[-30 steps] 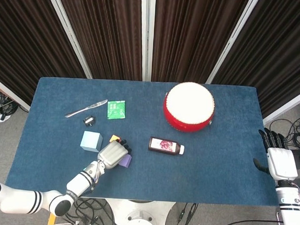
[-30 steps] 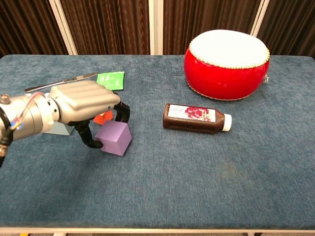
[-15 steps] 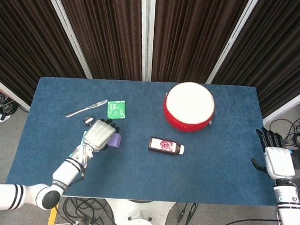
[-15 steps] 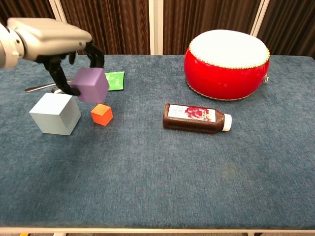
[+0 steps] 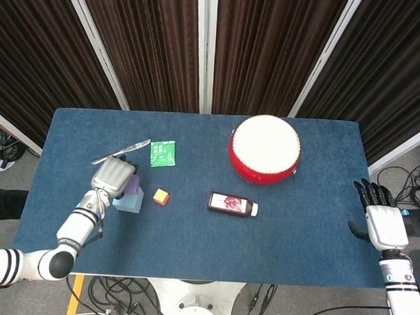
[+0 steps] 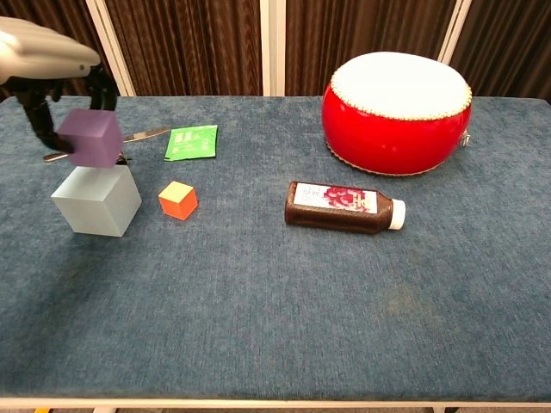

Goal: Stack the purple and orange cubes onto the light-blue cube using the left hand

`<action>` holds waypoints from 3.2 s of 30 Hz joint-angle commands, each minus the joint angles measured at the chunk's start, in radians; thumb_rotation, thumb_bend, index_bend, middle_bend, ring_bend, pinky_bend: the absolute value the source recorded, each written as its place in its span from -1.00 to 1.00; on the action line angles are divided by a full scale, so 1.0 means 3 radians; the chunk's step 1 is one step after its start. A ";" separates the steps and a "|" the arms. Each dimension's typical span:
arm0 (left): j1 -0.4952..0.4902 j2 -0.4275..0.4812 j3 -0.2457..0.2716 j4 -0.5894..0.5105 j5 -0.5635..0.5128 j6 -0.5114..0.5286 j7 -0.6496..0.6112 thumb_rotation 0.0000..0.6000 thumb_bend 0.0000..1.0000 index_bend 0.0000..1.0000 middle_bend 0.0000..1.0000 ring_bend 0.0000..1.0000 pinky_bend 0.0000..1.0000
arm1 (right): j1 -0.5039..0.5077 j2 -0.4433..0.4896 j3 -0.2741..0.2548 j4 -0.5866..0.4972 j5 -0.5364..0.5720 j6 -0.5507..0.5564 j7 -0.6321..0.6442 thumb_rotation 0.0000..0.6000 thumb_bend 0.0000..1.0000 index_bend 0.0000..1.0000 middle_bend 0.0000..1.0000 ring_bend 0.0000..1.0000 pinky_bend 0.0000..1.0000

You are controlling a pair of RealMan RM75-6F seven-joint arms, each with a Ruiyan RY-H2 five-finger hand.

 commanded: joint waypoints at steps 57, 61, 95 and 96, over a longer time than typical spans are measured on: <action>0.0149 0.0238 0.0337 0.0333 0.1485 -0.0511 -0.1233 1.00 -0.47 -0.03 0.00 -0.45 -0.19 | -0.0038 0.0035 -0.0003 -0.0308 0.0049 0.0166 -0.0430 1.00 -0.61 -1.00 -0.96 -1.00 -0.99; 0.0163 0.0233 0.0345 0.0381 0.1510 -0.0560 -0.1288 1.00 -0.47 -0.03 0.00 -0.45 -0.19 | -0.0035 0.0036 0.0002 -0.0333 0.0065 0.0169 -0.0473 1.00 -0.61 -1.00 -0.96 -1.00 -0.99; 0.0221 0.0112 0.0291 0.0673 0.1658 -0.0695 -0.1517 1.00 -0.47 -0.02 0.00 -0.45 -0.19 | 0.0040 -0.0002 0.0008 -0.0360 0.0210 0.0045 -0.0618 1.00 -0.60 -1.00 -0.97 -1.00 -0.99; 0.0228 0.0114 0.0296 0.0677 0.1665 -0.0697 -0.1524 1.00 -0.47 -0.02 0.00 -0.45 -0.19 | 0.0041 -0.0001 0.0009 -0.0364 0.0211 0.0047 -0.0621 1.00 -0.60 -1.00 -0.97 -1.00 -0.99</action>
